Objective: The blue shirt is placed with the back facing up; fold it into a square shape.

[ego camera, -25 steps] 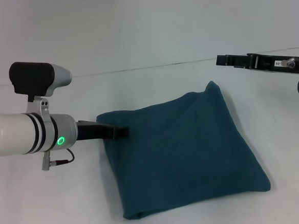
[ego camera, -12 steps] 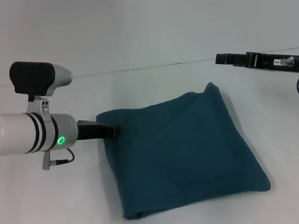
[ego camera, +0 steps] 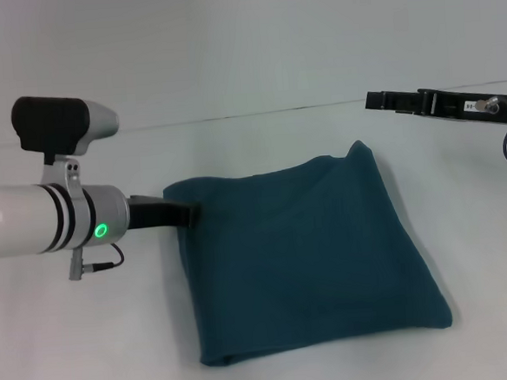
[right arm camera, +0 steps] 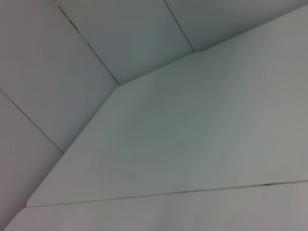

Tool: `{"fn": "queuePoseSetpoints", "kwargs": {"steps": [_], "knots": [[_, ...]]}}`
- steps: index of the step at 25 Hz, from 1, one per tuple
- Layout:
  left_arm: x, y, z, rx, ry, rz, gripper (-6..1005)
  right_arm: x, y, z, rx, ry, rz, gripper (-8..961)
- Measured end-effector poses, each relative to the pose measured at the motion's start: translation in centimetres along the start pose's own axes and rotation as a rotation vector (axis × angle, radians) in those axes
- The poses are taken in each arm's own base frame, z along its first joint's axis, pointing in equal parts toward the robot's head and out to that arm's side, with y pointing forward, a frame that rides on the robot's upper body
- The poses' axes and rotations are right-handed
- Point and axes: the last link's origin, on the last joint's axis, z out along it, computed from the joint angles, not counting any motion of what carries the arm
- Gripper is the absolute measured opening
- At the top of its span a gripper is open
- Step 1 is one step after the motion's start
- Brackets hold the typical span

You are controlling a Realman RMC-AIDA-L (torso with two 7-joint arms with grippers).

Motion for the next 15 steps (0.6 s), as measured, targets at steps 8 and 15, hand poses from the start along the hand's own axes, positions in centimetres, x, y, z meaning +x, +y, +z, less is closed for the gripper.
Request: {"fn": "queuePoseSetpoints", "kwargs": {"steps": [8,15], "knots": [[1.2,-0.4,-0.6,0.015,0.039,0.01,-1,0.4,-0.1,0.0,0.002,0.001,0.009,806],[1.9,-0.9,-1.1,0.033,0.066,0.012,-1,0.5,-0.1,0.0,0.002,0.002,0.01,806]]}}
